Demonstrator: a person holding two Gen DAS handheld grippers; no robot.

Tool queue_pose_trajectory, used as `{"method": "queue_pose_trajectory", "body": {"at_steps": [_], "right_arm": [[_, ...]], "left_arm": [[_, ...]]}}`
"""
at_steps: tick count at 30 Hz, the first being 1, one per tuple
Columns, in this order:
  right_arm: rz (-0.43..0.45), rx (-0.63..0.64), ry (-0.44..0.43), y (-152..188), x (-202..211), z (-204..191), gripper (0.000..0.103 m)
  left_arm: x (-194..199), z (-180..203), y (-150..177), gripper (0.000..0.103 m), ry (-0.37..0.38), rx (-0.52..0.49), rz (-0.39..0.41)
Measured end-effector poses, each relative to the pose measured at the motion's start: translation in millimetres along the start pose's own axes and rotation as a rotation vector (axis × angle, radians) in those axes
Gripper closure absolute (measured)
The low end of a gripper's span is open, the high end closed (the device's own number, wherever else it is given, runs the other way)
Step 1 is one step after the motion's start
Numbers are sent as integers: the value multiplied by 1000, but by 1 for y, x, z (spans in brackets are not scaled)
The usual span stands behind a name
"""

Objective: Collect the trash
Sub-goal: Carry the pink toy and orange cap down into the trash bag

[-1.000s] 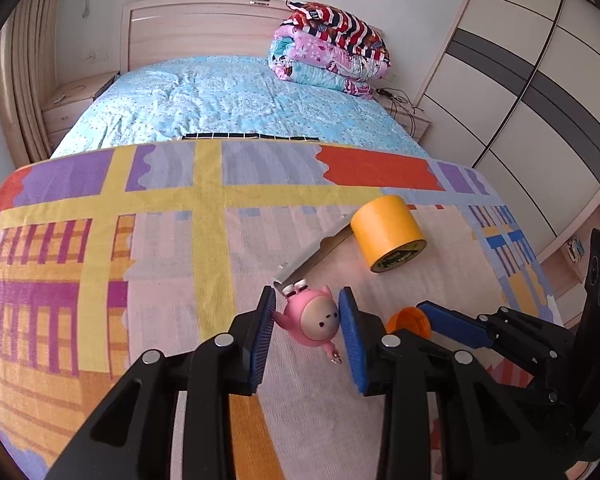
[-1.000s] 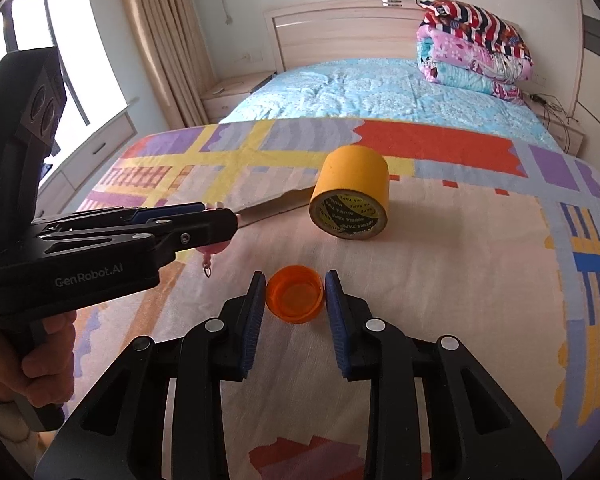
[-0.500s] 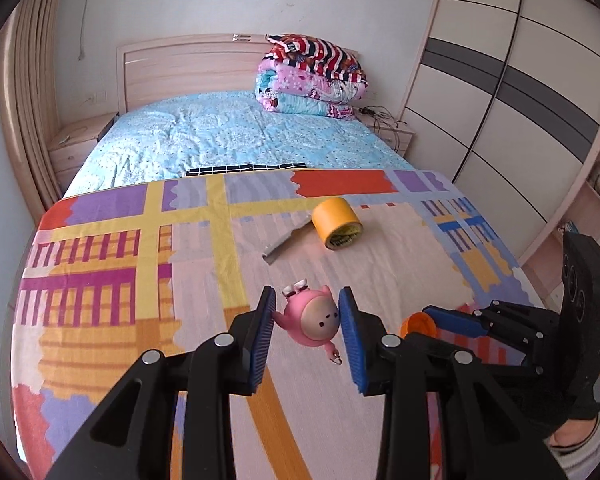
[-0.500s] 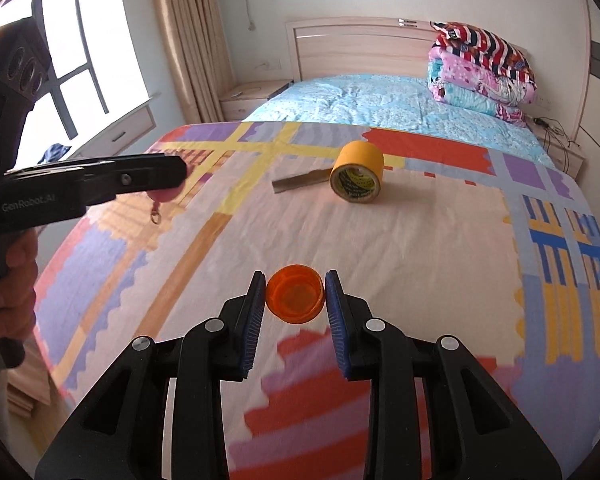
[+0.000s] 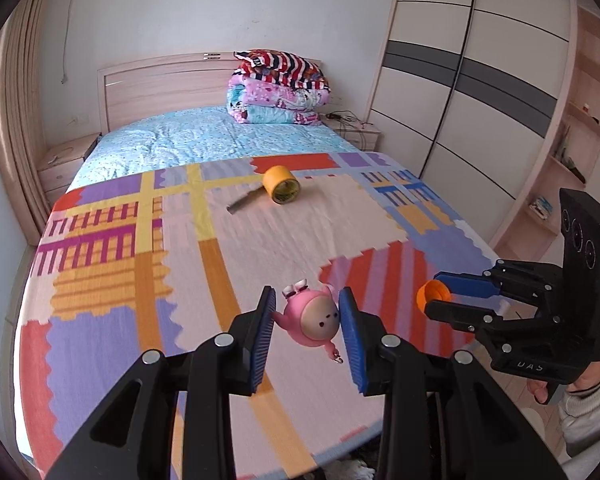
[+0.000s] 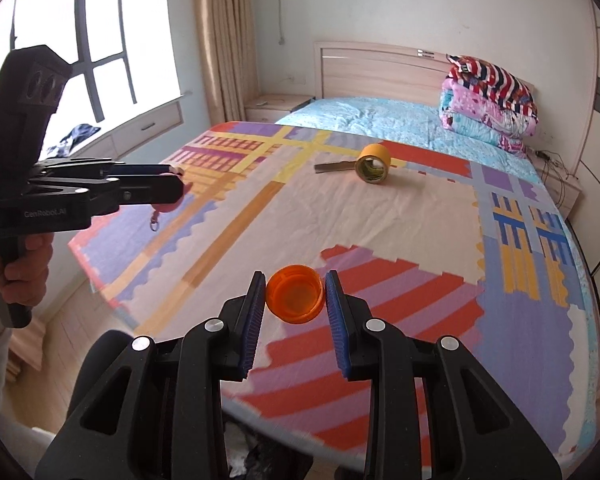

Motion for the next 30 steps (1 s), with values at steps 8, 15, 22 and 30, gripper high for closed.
{"method": "queue_pose_trajectory", "body": {"at_steps": [8,15,22,30], "right_arm": [[-7,-18,-60,52,34,-37,72],[-88,-1,-84,93,35,-60,72],[-190,-57,-153,136,15,-79,72],[-317,-49,-148,182,-18,-89,72]], "left_arm": [[22,25,55,71,56,7,-37],[29,38,97,71,119,36,-84],[18,55,148,71,163,23,-178],[-1,55,203,71,147,68,-297]]}}
Point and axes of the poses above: each gripper's, at about its wrist camera, not at the fingertips, and x roughly against the way its jaws point, z to its right, y to its underside, the point moved 5 cm from there along -x, roughly the way its jaws point, and after that the axes turned 2 degrees about z, right-handed, at the moved point
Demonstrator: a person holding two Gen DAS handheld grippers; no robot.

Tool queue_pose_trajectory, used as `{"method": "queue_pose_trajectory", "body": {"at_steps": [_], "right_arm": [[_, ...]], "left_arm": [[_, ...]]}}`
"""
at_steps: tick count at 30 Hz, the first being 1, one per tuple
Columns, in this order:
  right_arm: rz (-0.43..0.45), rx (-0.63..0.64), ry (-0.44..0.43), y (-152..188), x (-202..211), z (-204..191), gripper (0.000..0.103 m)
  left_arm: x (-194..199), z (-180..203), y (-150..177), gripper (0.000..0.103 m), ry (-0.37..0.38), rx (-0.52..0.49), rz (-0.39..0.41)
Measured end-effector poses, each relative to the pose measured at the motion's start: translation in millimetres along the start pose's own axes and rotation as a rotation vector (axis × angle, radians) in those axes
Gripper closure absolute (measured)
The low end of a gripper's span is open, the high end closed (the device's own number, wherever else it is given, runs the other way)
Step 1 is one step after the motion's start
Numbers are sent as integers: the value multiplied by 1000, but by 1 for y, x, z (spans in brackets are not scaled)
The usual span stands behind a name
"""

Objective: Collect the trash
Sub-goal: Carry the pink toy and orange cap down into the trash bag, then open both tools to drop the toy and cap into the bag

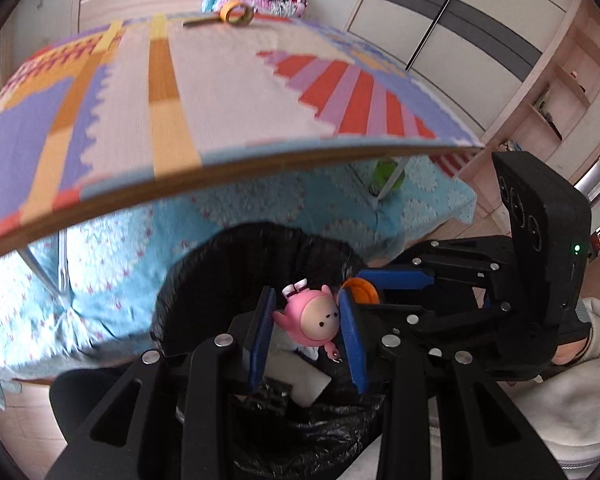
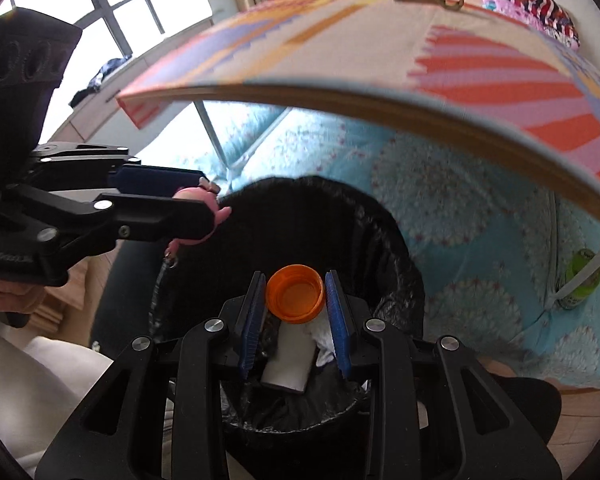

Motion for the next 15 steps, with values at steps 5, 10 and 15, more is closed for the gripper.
{"method": "queue_pose_trajectory", "body": {"at_steps": [5,10,15], "right_arm": [[-64,6,12,15,-22,-1,72],[-117,4,7,26,-39,-2,72],[-137,-9,10,30,-48,-2,72]], "left_arm": [[-21,-9,21,71,-29,22,-59],[-45,-16,40,71,-55,40,-123],[-60,-22,53,71,-64,73,-169]]}}
Point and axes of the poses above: each gripper's, at about its wrist camera, not at the fingertips, and x roughly against the way its jaws point, z to its right, y to its underside, the point moved 5 cm from there along -x, roughly the way its jaws point, and after that the axes turned 2 degrees about z, right-handed, at the moved point
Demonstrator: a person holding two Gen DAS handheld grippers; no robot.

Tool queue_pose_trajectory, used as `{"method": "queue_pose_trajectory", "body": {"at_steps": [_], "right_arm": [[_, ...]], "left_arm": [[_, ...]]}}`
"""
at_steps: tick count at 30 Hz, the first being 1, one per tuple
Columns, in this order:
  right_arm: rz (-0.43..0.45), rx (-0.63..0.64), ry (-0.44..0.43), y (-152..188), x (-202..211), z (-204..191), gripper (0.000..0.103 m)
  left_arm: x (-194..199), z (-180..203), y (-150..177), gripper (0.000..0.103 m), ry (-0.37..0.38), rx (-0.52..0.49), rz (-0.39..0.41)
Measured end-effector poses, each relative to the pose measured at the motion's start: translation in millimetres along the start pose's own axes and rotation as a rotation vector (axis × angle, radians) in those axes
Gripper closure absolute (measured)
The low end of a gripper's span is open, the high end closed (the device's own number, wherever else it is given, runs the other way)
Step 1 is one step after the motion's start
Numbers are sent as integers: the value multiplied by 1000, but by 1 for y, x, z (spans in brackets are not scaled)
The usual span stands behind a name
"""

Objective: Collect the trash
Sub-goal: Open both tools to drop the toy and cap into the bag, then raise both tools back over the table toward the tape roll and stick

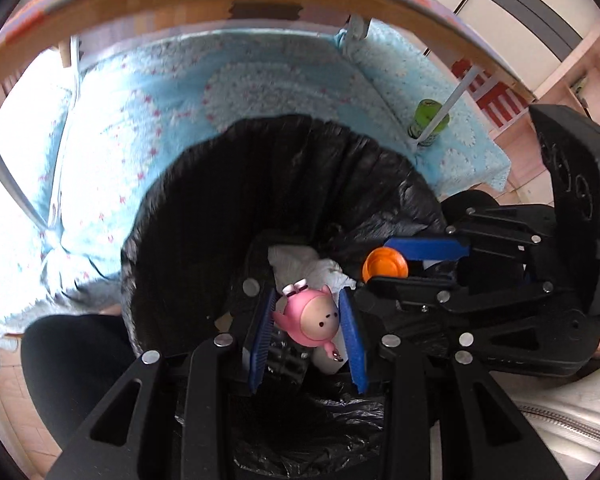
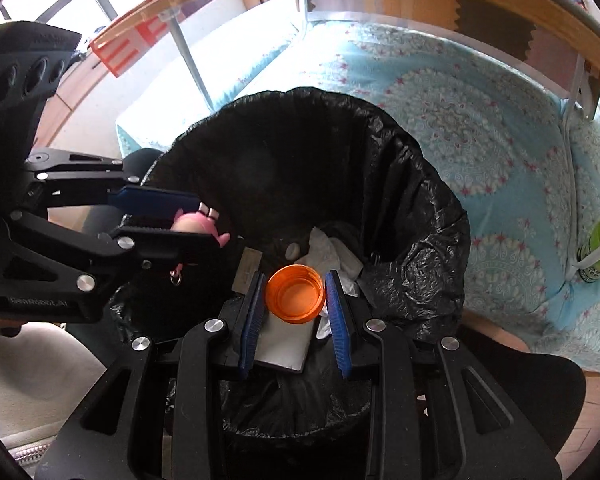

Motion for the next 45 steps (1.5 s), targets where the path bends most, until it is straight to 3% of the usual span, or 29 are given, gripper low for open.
{"method": "queue_pose_trajectory", "body": {"at_steps": [5,7,9,10,25,45], "right_arm": [[-9,-6,-9,1,-6,2,72],[-8,0,-8,0,-7,1,70],[-4,-1,-7,-1,-7,3,64],[-1,-6,-6,-2,-6,4,63],[102,-55,7,-13,42,16,62],[270,-25,23,-48,107,15,61]], "left_arm": [[-1,1,1,71,-3,4,-18],[0,2,0,63,6,14,-16],[4,3,-4,47,17,24,-2],[6,3,-4,46,18,26,7],[61,5,-21,46,-4,10,127],[142,19,-76,46,-44,-126,335]]}}
Point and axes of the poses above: each gripper's, at about its wrist camera, not at the fingertips, and x roughly against the way its jaws point, z to its right, y to its underside, the point moved 5 cm from there along -x, roughly the way its jaws point, and after that the axes turned 2 degrees about z, right-handed, at the moved point
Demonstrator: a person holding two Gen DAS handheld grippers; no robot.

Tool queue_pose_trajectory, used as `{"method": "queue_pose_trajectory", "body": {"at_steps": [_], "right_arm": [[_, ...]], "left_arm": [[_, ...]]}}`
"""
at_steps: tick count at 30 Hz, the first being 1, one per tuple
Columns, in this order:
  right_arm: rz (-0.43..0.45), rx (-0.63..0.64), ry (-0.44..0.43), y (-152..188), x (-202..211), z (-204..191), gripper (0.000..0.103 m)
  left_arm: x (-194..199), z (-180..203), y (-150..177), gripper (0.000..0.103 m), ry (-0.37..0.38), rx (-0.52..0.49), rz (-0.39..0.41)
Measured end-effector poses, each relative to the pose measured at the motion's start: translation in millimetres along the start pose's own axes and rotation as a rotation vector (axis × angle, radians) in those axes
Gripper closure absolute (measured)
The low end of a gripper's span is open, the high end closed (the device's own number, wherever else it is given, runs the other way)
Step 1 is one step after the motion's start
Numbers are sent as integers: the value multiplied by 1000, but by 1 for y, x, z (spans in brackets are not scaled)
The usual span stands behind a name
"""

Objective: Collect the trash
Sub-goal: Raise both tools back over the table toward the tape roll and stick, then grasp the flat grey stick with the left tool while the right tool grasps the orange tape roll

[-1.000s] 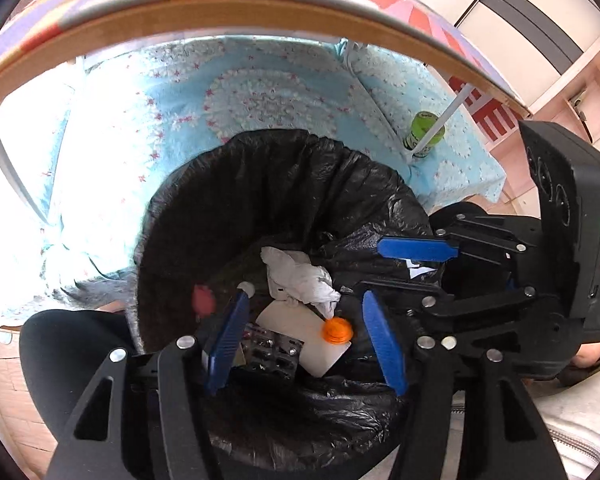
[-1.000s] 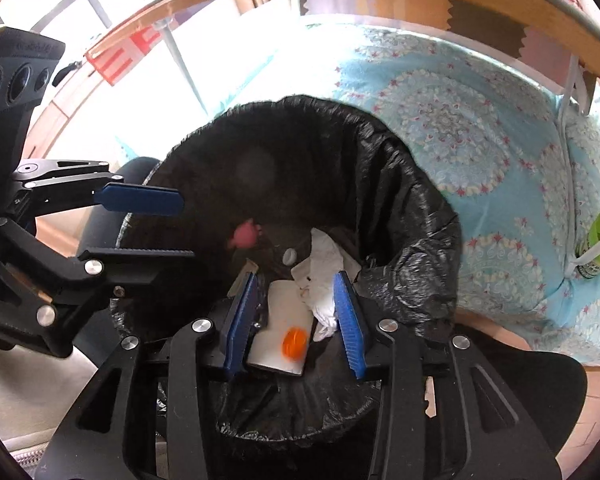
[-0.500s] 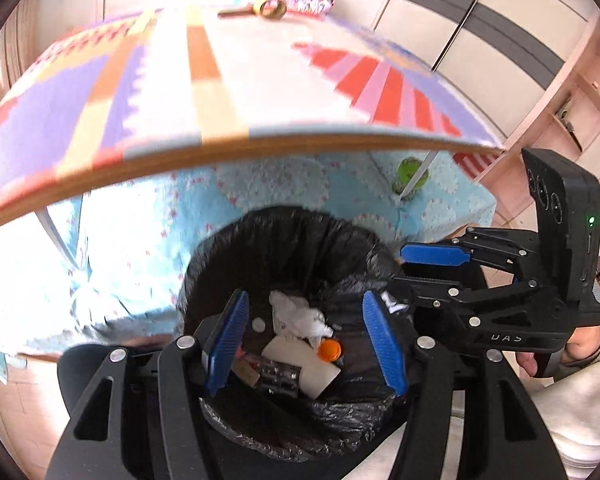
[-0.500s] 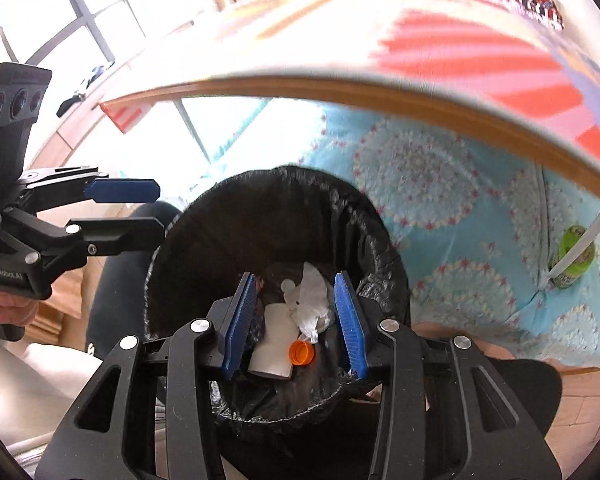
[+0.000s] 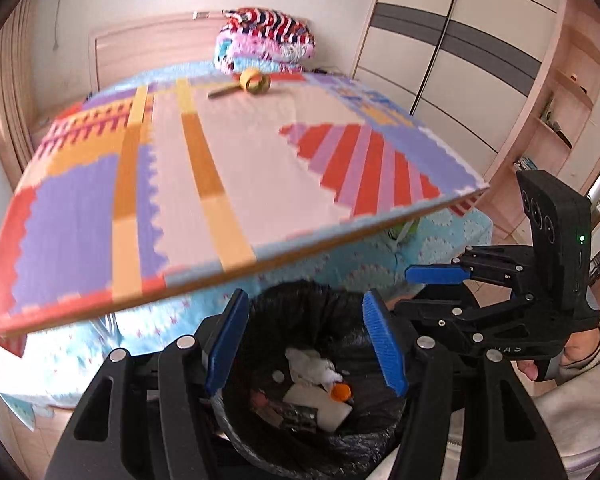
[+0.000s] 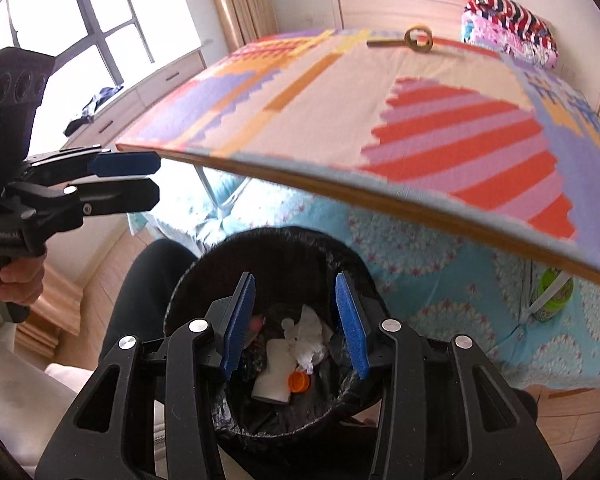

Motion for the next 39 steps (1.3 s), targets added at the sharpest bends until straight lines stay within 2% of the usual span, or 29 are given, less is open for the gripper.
{"method": "queue_pose_trajectory", "body": {"at_steps": [6,10,22,31,37,39], "right_arm": [[63,25,5,-29,15,0,61],[111,33,10,-51,23,3,55],[216,29,48,-115,33,27,53],[263,33,81,-160,27,46,49],[278,18,102,-191,11,63,48],[290,5,109,-201,6,69,41]], "left_arm": [[9,-9,-31,46,-24,-31,56],[13,-15,-51,46,-33,-48,90],[5,-37,-106,46,-66,-85,139],[-22,-59,-149,46,-72,-95,148],[-56,-80,-178,46,-90,-110,130],[-70,-89,-186,46,-103,-119,119]]}}
Point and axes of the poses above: each gripper's, at about its wrist camera, not at the fingertips, and x roughly against the way its jaws point, z to its right, y to its underside, the point moved 5 cm from there along -x, roughly the way its jaws point, and after that the axes turned 2 degrees about z, right-handed, at the moved point
